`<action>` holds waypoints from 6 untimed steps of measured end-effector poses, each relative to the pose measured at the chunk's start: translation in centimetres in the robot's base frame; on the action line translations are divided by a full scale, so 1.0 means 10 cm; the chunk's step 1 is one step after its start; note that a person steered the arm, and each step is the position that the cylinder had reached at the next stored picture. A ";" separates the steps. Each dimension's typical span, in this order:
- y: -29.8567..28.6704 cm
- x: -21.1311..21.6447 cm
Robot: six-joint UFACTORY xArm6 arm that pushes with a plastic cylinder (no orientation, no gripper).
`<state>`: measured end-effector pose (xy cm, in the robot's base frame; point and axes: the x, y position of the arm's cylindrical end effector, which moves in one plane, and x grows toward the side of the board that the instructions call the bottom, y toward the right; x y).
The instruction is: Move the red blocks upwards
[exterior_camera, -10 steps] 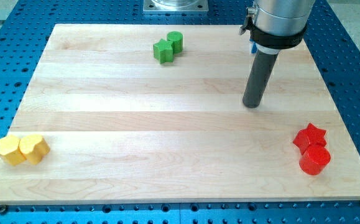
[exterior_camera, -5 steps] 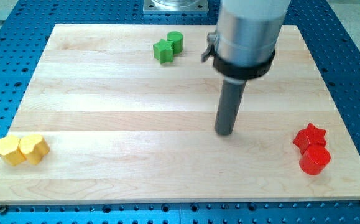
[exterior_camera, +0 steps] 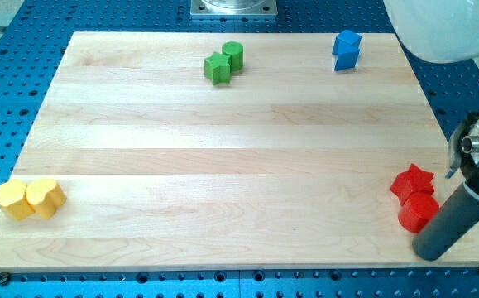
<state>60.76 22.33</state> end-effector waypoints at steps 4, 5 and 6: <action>0.40 -0.90; 0.43 -1.38; 0.44 -1.67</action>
